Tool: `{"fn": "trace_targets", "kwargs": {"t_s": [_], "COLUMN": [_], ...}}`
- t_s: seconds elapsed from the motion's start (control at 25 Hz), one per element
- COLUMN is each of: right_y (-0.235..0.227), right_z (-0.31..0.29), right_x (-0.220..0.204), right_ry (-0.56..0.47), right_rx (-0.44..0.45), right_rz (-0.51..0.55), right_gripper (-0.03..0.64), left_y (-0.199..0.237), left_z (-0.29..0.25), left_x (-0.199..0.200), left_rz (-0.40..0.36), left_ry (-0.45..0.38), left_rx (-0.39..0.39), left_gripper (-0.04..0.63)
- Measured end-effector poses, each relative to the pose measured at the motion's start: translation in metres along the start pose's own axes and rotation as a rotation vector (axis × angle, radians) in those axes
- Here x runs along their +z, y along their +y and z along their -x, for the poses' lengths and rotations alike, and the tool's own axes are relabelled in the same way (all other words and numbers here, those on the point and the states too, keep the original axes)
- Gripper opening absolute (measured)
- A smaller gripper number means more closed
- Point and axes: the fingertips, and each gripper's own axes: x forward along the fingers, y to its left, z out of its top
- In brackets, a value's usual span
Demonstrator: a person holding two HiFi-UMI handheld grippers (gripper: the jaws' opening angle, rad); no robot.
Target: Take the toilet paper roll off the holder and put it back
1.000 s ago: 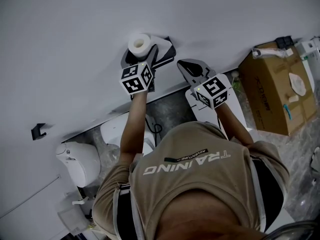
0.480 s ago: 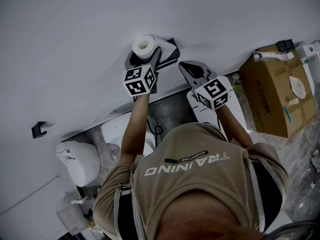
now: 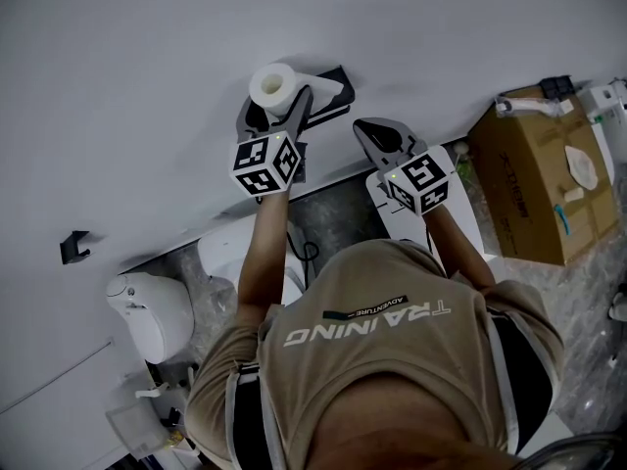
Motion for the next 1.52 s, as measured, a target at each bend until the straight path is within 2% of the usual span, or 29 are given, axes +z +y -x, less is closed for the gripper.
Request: {"fn": "trace_targets", "kwargs": {"t_s": [0.28,0.52,0.84,1.0,1.52], "right_y": [0.020,0.042,0.068,0.072,0.096], "right_z": [0.015,0.022,0.024,0.030,0.023], "right_x": [-0.009,-0.020,-0.024,-0.030,-0.040], "right_ry": [0.011,0.017,0.025,0.035,0.067], "right_rx": [0.001,0.023,0.054,0.055,0.091], "right_rz": [-0.009,-0.016,-0.016,-0.024,-0.012], "right_gripper": [0.011,0.011,0.011,0.011,0.012], "left_y": [0.000,0.002,0.008,0.010,0.017], "left_z": [0.051,0.088,0.135,0.152,0.188], "left_x": [0.006,-0.003,-0.023,-0.036,-0.053], "left_rz": [0.010,0.038,0.031,0.066,0.088], "left_ry": [-0.039,-0.041,-0.021,-0.011,0.013], "left_rx": [0.025,0.050,0.098,0.111,0.127], "left_gripper": [0.402,0.402,0.402,0.402,0.403]}}
